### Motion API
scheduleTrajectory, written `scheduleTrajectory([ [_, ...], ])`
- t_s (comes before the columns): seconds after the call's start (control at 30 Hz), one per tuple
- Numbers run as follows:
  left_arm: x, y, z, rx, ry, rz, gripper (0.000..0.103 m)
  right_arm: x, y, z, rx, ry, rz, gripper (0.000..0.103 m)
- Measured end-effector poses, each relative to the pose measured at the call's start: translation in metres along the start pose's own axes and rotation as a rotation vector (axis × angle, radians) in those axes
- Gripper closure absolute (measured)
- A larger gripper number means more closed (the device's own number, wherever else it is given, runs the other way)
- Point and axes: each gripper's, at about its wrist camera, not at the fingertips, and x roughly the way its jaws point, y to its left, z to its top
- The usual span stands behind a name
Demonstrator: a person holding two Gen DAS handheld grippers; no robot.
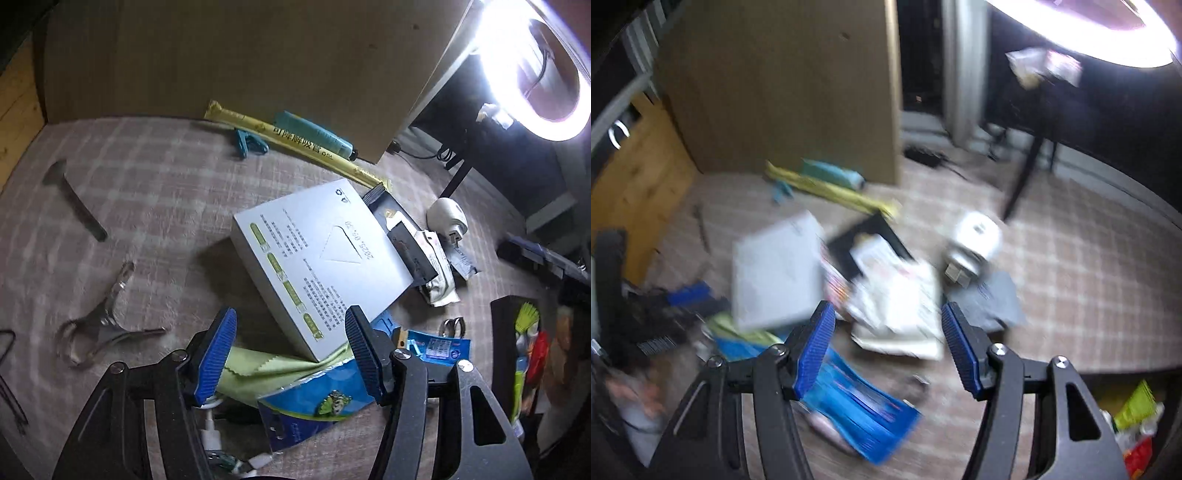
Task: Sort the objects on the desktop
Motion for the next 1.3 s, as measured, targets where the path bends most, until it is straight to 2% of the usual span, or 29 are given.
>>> scheduleTrajectory([
  [0.03,0.002,-0.001,-0.002,-0.004,0.007,-0.004,0.045,0.009,0.01,0.01,-0.012,0.01,0.042,0.043],
  [0.13,0.009,-0.002,0.001,-0.013,0.021,-0.005,0.045,0.042,0.02,0.031,-0.007,0.053,0.078,0.043],
  [0.27,0.013,0.0,0.003,-0.041,0.025,-0.022,0.045,0.078,0.039,0.046,-0.023,0.112,0.082,0.043],
  [0.4,0.018,0.005,0.004,-0.057,0.037,-0.031,0.045,0.108,0.04,0.047,-0.013,0.158,0.082,0.043],
  [0.63,0.029,0.004,0.004,-0.072,0.062,-0.05,0.045,0.128,0.049,0.041,-0.036,0.216,0.099,0.043],
  [0.77,0.03,0.001,0.007,-0.055,0.065,-0.055,0.044,0.137,0.05,0.034,-0.006,0.267,0.178,0.043],
  [0.9,0.026,0.004,0.009,-0.062,0.061,-0.058,0.044,0.133,0.055,0.032,-0.001,0.261,0.17,0.043],
  [1.03,0.01,0.002,0.01,-0.061,0.026,-0.063,0.044,0.121,0.055,0.032,0.015,0.238,0.198,0.043],
  [1.3,-0.032,-0.019,0.007,-0.032,-0.051,-0.053,0.044,0.06,0.059,0.033,-0.001,0.141,0.196,0.043],
])
